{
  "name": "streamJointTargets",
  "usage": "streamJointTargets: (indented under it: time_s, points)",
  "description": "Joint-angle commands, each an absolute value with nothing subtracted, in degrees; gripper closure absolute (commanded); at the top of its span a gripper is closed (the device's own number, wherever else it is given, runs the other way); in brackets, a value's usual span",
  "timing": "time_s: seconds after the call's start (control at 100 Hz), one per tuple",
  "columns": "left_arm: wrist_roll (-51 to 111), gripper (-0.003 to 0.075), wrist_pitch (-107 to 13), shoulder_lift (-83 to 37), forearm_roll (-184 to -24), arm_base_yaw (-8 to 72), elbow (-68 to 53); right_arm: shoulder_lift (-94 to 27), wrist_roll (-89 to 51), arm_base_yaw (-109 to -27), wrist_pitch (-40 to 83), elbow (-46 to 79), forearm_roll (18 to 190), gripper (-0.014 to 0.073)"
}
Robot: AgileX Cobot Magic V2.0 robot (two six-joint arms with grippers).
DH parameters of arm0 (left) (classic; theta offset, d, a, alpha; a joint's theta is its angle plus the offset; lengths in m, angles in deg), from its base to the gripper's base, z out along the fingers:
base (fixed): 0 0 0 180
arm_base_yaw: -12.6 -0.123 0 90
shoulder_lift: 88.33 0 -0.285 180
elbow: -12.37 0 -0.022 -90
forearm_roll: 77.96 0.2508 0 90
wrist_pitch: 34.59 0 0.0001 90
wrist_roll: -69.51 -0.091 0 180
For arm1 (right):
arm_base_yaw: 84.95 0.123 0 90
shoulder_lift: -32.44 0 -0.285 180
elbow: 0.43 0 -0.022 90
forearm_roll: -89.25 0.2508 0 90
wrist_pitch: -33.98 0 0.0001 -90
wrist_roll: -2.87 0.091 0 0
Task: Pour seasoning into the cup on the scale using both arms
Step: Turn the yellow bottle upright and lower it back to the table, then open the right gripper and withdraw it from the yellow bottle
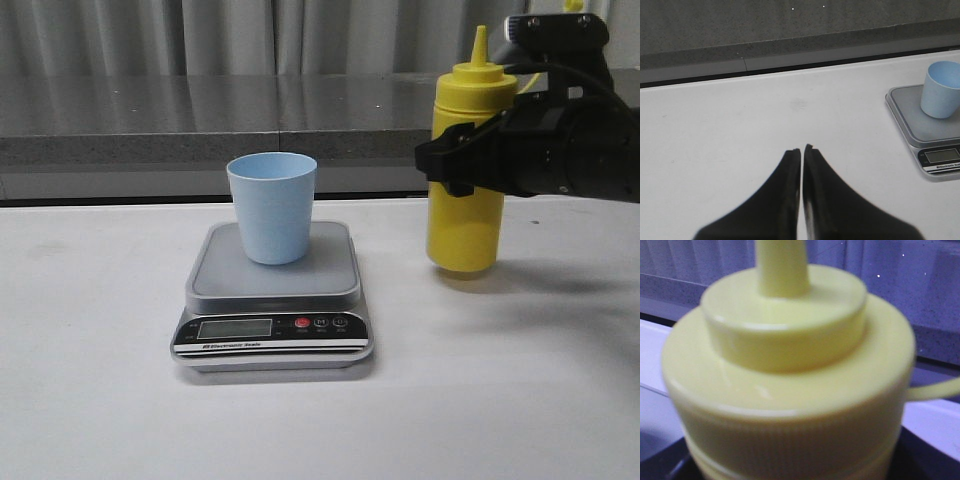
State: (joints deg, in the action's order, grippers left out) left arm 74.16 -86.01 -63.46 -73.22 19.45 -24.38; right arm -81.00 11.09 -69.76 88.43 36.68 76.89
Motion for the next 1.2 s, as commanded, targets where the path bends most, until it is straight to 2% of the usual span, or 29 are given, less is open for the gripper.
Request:
streamJointTargets:
  time_s: [0.0,0.11,0.18,0.25,0.38,0.41,0.51,1.19]
  points:
    - [74.73,0.0710,-82.17,-62.85,-72.97,19.37,-23.01,-80.34,12.05,-70.06,95.05,35.43,77.59,0.0525]
    - [74.73,0.0710,-82.17,-62.85,-72.97,19.37,-23.01,-81.56,14.55,-70.06,95.08,35.30,77.71,0.0522]
    - [74.73,0.0710,-82.17,-62.85,-72.97,19.37,-23.01,-81.73,15.09,-70.06,94.94,35.30,77.77,0.0475]
    - [74.73,0.0710,-82.17,-62.85,-72.97,19.37,-23.01,-81.76,15.16,-70.06,94.37,35.30,77.98,0.0344]
    - [74.73,0.0710,-82.17,-62.85,-72.97,19.37,-23.01,-81.76,15.51,-70.06,94.19,35.30,79.32,-0.0042]
    - [74.73,0.0710,-82.17,-62.85,-72.97,19.37,-23.01,-81.76,15.51,-70.06,94.19,35.30,79.45,-0.0080]
    - [74.73,0.0710,-82.17,-62.85,-72.97,19.37,-23.01,-81.76,15.51,-70.06,93.58,35.64,79.45,-0.0042]
    - [74.73,0.0710,-82.17,-62.85,-72.97,19.37,-23.01,-68.48,15.93,-69.87,90.27,46.79,79.97,-0.0042]
